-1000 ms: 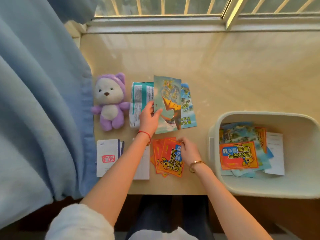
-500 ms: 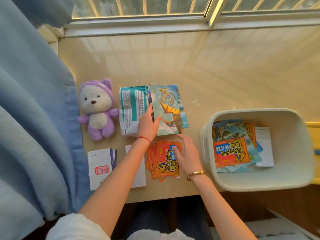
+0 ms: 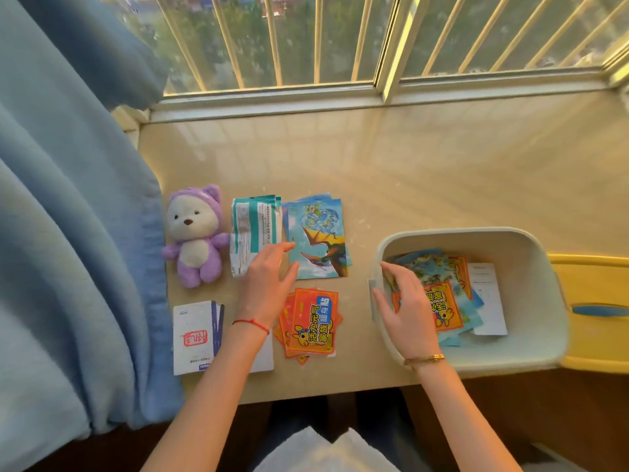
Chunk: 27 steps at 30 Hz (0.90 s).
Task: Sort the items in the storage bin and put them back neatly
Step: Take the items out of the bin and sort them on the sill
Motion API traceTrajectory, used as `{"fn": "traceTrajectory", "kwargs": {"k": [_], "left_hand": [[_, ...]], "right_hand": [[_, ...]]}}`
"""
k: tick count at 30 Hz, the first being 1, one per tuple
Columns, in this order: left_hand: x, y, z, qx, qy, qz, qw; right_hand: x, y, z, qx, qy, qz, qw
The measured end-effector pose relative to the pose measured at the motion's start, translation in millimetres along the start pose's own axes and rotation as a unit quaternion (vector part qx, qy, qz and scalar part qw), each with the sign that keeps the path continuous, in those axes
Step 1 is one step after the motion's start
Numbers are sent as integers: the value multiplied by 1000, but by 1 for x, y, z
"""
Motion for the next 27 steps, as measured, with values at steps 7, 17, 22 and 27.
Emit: {"fn": "traceTrajectory", "kwargs": {"k": [7, 17, 22, 27], "left_hand": [[49, 84, -38, 5, 7, -22, 1000], [81, 138, -188, -16, -76, 63, 995], [76, 119, -256, -57, -138, 111, 982], [75, 102, -295, -94, -174, 125, 972]], "right_hand": [[3, 95, 82, 30, 9, -55, 998], [-24, 228, 94, 89, -109, -116, 983], [-41, 254, 56, 83, -173, -124, 974], [-53, 268, 27, 92, -191, -126, 969]]}}
Point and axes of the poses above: each hand's wrist, its own x-axis away from the middle knuckle, its own z-axis out of the back of the hand, y = z × x, the point moved 10 cm from there along -x, towards the middle knuckle, and after that the axes turned 9 degrees about y, right-handed, at the moved point
